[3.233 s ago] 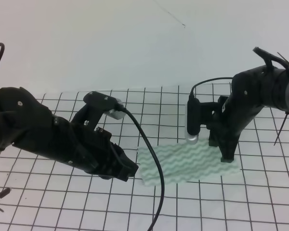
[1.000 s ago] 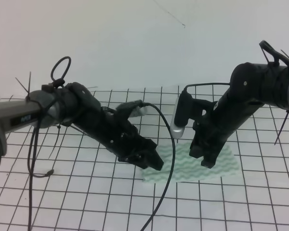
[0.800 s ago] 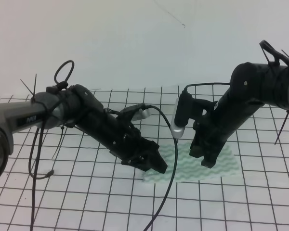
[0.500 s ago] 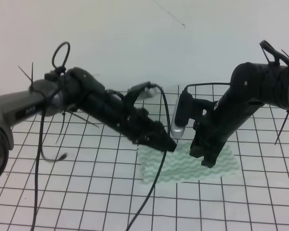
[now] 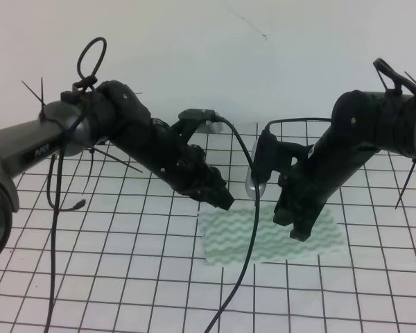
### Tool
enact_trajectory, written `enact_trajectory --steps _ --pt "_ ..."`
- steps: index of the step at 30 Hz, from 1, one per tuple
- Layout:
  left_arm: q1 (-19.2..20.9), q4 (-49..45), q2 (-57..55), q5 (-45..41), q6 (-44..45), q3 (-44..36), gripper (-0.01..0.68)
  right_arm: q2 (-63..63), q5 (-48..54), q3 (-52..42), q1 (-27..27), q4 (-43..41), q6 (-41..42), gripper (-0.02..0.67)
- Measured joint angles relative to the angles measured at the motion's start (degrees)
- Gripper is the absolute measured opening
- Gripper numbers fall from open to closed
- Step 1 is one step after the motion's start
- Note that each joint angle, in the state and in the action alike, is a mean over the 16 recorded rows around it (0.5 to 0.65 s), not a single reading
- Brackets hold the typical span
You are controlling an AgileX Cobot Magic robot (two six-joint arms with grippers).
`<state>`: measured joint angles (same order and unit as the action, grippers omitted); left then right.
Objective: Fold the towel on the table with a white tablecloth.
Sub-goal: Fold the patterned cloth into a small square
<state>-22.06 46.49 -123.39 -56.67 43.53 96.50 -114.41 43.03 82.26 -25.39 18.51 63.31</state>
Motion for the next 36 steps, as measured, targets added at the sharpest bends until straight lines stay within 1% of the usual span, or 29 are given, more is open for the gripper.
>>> enact_trajectory --steps 7,16,19,24,31,36 --pt "0.0 -0.38 -1.59 1.79 2.43 0.0 0.179 0.0 -0.25 0.0 0.0 -0.11 0.0 0.105" --pt "0.0 2.82 -4.16 -0.15 5.05 0.0 0.174 0.0 -0.2 0.0 0.0 -0.11 0.0 0.105" --pt "0.0 3.56 -4.6 -0.7 5.66 0.0 0.152 0.0 -0.16 0.0 0.0 -0.11 0.0 0.105" --pt "0.0 3.33 -4.81 -0.98 5.74 0.46 0.095 0.0 -0.1 0.0 0.0 -0.11 0.0 0.105" --pt "-0.02 0.49 -4.81 -1.21 4.23 2.61 0.02 -0.01 -0.06 0.0 0.0 -0.11 -0.1 0.105" --pt "-0.05 -2.92 -4.89 -0.92 2.54 4.3 0.001 -0.07 -0.03 0.0 0.0 -0.11 -0.25 0.105"
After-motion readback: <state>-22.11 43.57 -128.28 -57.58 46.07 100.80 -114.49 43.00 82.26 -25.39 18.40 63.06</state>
